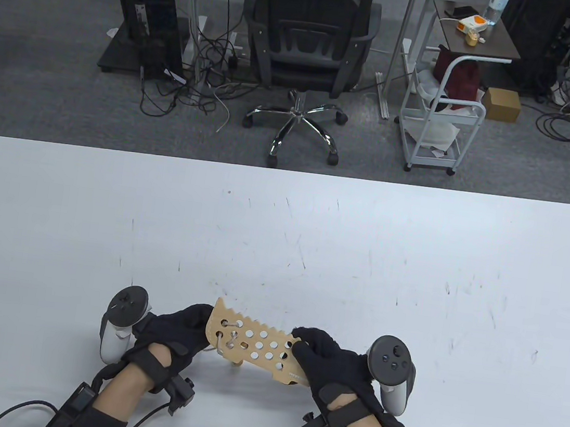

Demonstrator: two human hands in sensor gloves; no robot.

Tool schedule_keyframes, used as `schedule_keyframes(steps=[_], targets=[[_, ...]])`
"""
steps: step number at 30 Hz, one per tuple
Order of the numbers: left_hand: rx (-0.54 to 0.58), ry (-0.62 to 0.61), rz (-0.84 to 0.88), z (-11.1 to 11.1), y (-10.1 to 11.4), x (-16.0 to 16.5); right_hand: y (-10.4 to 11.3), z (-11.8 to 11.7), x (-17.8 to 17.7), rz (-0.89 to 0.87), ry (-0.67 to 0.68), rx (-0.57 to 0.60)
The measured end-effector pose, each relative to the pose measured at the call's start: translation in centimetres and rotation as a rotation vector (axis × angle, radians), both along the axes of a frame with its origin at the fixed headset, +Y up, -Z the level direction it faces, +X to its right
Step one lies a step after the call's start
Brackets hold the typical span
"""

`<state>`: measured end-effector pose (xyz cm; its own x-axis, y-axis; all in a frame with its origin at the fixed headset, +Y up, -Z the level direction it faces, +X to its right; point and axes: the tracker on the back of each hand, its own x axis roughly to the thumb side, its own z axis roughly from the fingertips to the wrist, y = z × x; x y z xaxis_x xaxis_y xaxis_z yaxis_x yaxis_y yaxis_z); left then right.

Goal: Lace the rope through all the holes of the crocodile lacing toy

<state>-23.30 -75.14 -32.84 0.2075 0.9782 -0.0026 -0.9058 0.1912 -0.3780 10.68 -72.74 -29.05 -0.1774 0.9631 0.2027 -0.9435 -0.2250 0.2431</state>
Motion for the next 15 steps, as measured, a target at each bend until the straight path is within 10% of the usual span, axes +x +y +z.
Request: schedule_keyframes(steps=[15], targets=[[-0.039, -0.113, 0.131, 0.4, 0.0, 1.1, 0.0, -0.1, 0.0, 0.021, -0.012, 0.002]])
